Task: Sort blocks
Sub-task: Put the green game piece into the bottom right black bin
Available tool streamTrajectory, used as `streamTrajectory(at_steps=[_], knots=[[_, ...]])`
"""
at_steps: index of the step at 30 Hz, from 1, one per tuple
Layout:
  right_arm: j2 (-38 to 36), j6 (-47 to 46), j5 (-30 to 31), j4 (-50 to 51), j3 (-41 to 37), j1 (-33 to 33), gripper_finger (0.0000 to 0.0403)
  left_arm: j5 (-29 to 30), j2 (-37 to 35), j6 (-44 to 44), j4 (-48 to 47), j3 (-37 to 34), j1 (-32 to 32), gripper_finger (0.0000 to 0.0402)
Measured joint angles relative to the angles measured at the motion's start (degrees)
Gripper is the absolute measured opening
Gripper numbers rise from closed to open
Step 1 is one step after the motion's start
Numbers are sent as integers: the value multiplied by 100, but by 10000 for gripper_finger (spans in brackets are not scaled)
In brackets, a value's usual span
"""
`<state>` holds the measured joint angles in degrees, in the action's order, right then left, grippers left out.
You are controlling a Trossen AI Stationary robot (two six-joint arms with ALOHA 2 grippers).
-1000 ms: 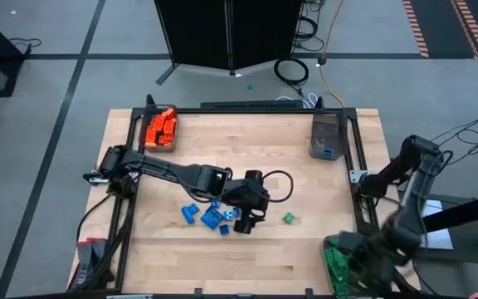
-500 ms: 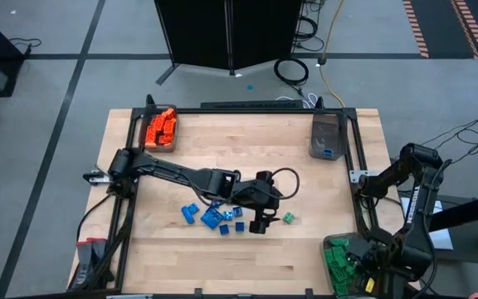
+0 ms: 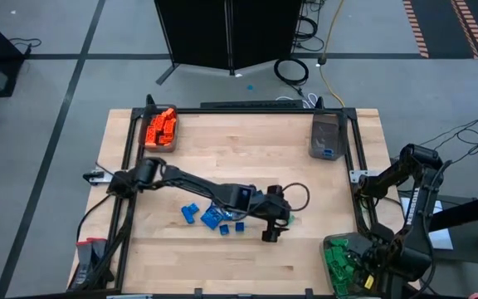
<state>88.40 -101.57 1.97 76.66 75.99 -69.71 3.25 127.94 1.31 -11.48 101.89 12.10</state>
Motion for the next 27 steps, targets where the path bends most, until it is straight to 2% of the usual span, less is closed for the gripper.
streamTrajectory(at_steps=[4,10,12,15,20,24,27], knots=[[0,35,1,2,0,1,316,-105,340,340,156,0,-84,354],[0,25,90,-20,0,2,315,-354,676,649,896,2,-213,354],[0,19,92,-18,0,2,315,-600,744,791,1019,2,-265,354],[0,11,92,-20,0,2,315,-947,874,1013,1077,4,-344,354],[0,-7,95,-19,0,2,315,-1033,1138,1534,1141,6,-449,354],[0,-168,95,-19,0,2,315,-1212,1310,1428,1186,19,-570,351],[-2,-271,96,-15,0,2,315,-1316,1313,1215,1083,21,-640,324]])
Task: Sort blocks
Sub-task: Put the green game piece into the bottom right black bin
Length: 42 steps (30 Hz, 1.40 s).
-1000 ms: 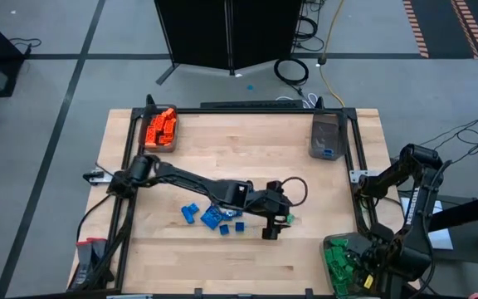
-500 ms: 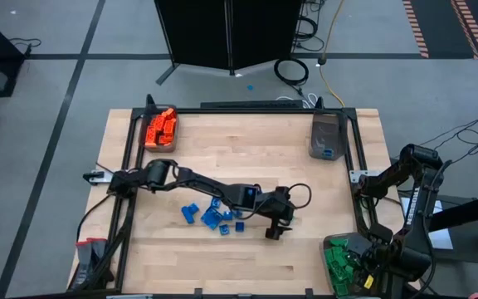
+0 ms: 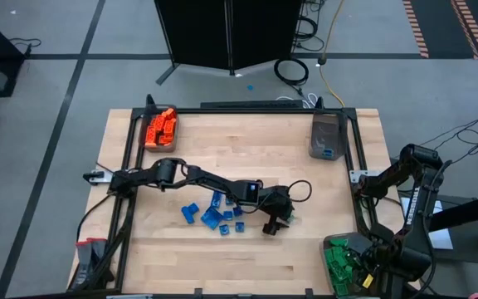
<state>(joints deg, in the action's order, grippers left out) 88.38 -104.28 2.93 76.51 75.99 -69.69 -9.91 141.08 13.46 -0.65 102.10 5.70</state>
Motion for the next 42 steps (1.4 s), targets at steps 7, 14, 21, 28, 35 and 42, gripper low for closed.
streamTrajectory(at_steps=[7,14,21,28,35,42], knots=[[0,-8,23,34,0,0,315,25,-8,-229,-111,0,-84,151],[0,-14,574,164,0,28,315,-308,-25,-1010,-221,63,-108,126],[-7,-1513,2069,723,0,342,315,-581,-348,-2212,-425,250,-41,126],[-4,-1028,3063,953,0,518,315,-922,-1331,-3311,-620,278,28,126],[-2,1390,4594,590,139,840,315,-1237,-1997,-4120,-567,280,91,126],[-2,3864,4688,543,808,1563,315,-1717,-2096,-5173,-345,280,120,126]])
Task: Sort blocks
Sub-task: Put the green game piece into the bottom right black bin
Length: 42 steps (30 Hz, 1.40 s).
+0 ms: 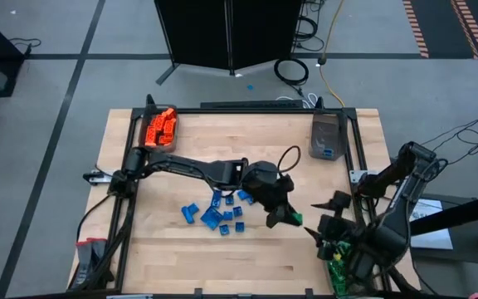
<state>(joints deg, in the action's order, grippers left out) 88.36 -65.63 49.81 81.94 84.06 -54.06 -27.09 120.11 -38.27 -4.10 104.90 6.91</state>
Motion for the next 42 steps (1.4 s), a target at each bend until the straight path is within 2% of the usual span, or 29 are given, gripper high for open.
streamTrajectory(at_steps=[5,13,17,23,29,42], knots=[[2,1440,-27,-421,502,242,315,-226,-11,-148,78,0,14,126],[-2,2803,-27,-1525,840,339,315,-260,-9,-179,600,-2,25,126],[3,2853,-71,-1559,840,338,315,-420,-9,-196,705,-2,25,126],[2,2797,-78,-1536,840,336,305,-964,-9,-471,1116,-2,77,126],[2,2783,-56,-1536,840,336,262,-1050,-9,-493,1305,-2,117,126],[2,2737,-176,-1542,838,332,126,-1036,-9,-496,1251,-2,69,126]])
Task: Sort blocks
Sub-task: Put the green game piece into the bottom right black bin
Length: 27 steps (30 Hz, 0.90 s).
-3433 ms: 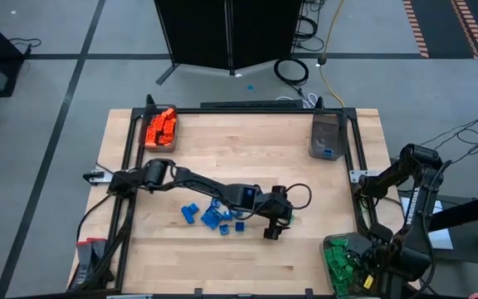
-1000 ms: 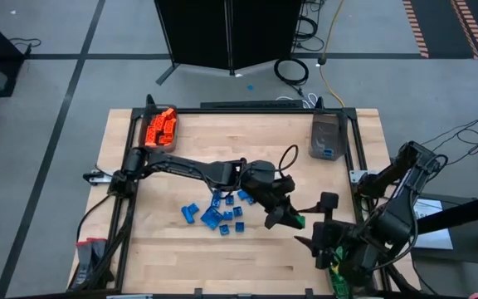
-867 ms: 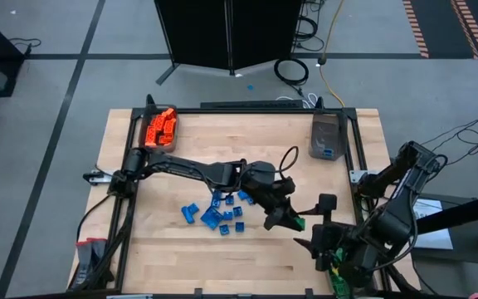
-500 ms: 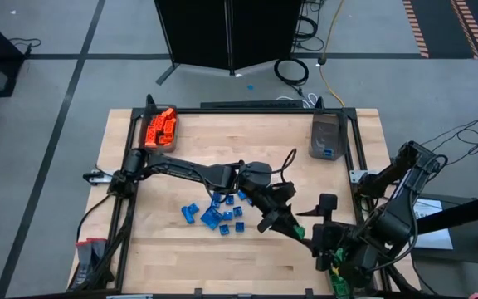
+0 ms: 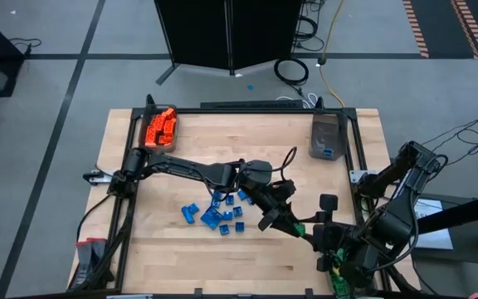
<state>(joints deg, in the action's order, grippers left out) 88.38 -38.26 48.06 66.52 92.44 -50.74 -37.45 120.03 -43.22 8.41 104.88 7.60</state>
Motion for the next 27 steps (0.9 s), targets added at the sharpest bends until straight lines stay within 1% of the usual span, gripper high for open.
streamTrajectory(at_steps=[3,11,13,18,21,23,25,27], knots=[[0,75,-1,14,0,-4,85,-9,0,4,-54,0,-4,126],[0,82,-21,21,-2,-2,81,14,0,22,-144,0,-17,128],[0,25,-58,24,-4,2,81,-24,0,57,-237,5,-17,155],[2,-125,-80,-7,-4,-78,81,-272,-2,246,-613,9,-34,259],[2,-183,-61,-7,-4,-138,81,-409,-2,468,-969,9,-87,306],[-2,-228,-46,-22,-2,-174,81,-404,0,527,-1246,4,-138,326],[-2,-373,-80,4,-2,-219,81,-407,0,762,-1661,2,-182,335],[-2,-666,-386,151,-2,-298,81,-405,0,1157,-2260,2,-230,337]])
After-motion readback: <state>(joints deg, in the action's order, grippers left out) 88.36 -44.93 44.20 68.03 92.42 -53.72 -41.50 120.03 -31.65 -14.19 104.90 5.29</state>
